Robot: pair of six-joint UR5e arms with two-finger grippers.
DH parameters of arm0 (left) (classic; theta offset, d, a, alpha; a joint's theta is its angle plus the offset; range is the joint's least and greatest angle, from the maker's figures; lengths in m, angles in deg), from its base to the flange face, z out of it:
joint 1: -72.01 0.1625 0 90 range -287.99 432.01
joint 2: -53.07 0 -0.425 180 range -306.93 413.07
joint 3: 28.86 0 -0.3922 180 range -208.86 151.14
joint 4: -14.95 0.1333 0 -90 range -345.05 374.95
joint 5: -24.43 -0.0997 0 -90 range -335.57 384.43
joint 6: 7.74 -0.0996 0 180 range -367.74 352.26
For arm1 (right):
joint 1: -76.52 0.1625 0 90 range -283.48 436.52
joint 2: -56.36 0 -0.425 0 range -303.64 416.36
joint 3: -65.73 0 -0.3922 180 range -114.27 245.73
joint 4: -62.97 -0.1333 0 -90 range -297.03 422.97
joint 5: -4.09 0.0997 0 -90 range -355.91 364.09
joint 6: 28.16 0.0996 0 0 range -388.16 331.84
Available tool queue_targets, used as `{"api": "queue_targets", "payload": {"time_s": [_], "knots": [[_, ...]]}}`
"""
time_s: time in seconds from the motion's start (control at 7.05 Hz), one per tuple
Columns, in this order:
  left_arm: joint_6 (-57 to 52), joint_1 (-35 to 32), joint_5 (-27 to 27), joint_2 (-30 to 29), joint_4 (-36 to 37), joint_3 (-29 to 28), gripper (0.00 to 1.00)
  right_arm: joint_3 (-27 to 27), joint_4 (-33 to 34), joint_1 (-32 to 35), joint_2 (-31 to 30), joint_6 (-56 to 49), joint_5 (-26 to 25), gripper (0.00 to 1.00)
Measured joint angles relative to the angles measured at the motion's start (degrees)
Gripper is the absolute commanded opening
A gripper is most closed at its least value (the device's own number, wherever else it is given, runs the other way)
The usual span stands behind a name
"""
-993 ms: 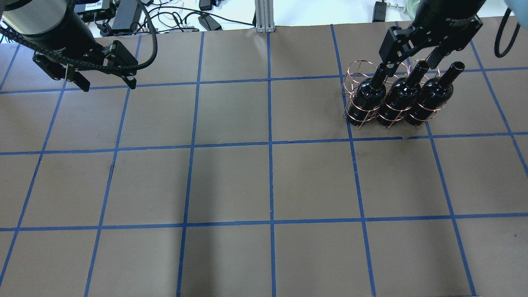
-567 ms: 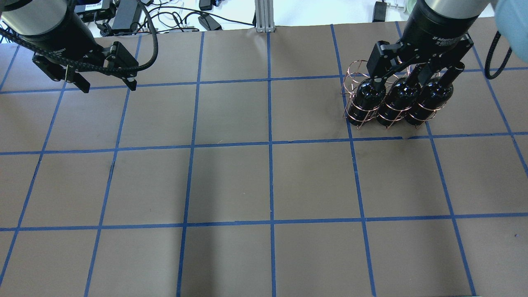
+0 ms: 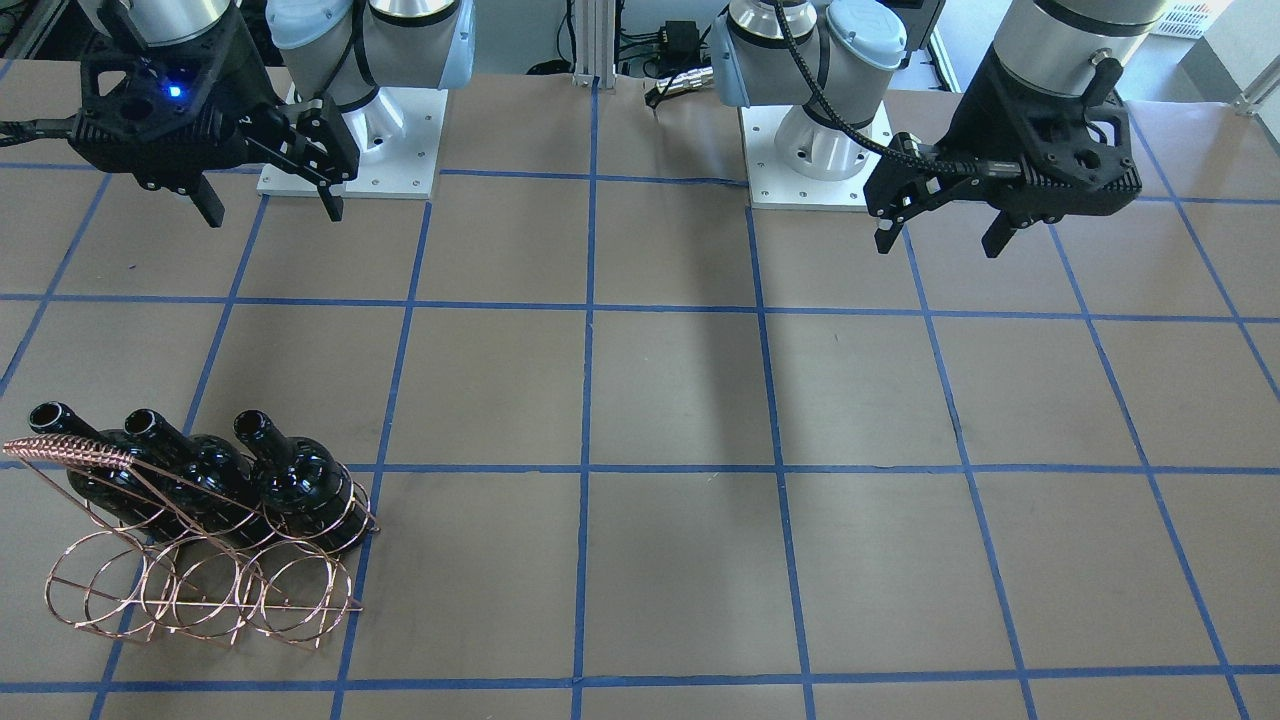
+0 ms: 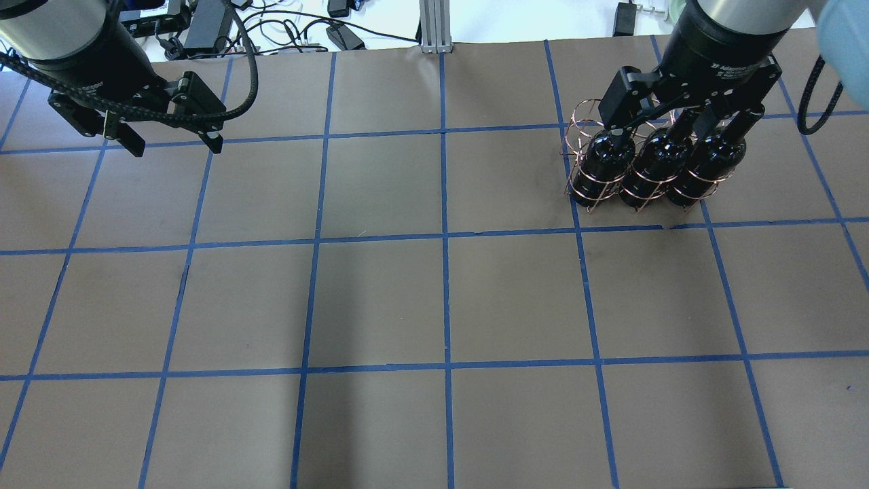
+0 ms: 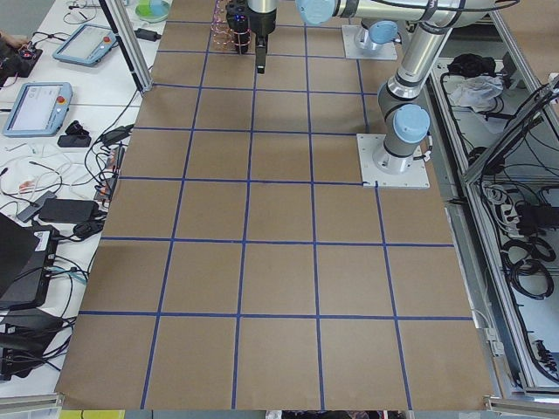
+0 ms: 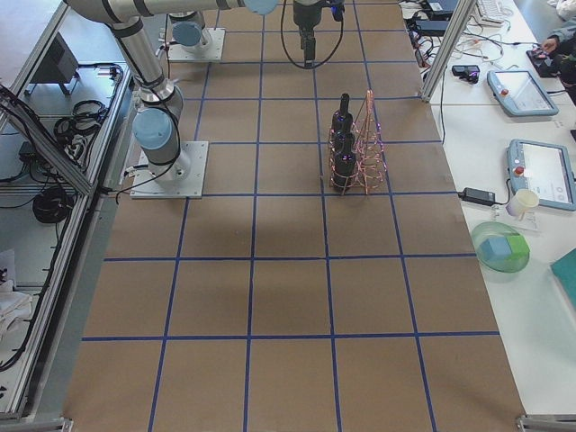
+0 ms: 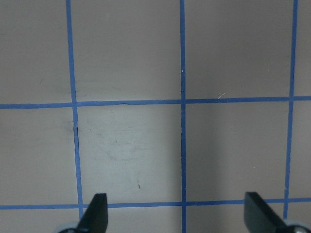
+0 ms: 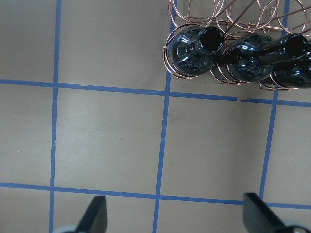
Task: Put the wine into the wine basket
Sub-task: 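Open the right gripper and raise it above the rack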
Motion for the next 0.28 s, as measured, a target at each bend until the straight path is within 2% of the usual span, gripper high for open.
{"api": "queue_targets", "payload": {"time_s": [0.28], "knots": [[0.07, -0.09, 0.17, 0.01, -0.01, 0.0, 1.0, 0.0, 0.08, -0.01, 0.01, 2.53, 0.01, 1.0]]}}
